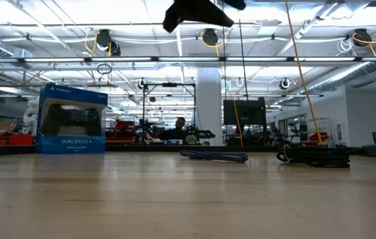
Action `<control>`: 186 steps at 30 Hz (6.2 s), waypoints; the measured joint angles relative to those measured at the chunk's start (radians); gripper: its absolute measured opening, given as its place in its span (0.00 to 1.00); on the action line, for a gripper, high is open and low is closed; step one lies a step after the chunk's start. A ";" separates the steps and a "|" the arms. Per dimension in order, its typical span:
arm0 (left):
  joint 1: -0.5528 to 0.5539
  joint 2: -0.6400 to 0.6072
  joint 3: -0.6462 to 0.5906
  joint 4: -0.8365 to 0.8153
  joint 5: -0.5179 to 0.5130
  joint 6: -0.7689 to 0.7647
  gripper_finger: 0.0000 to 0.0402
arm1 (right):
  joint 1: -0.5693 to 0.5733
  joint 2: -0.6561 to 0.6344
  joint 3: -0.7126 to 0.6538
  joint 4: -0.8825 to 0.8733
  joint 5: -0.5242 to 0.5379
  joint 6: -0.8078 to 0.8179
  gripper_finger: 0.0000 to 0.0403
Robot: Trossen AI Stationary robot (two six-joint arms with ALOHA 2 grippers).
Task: Pick and place USB-C Cables
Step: Put the left black charger cable into the yellow bin, then put the black charger cable into the yellow bin
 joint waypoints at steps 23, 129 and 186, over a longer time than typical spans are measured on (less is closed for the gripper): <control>-0.069 0.023 0.002 0.104 -0.018 0.009 0.40 | 0.077 0.044 0.000 -0.112 0.141 0.010 0.06; -0.073 0.021 0.002 0.105 -0.024 0.025 0.40 | 0.079 0.041 -0.373 0.422 0.101 0.080 0.36; -0.126 0.021 0.002 0.120 -0.034 0.091 0.40 | -0.123 0.038 0.266 -0.225 0.250 -0.297 0.00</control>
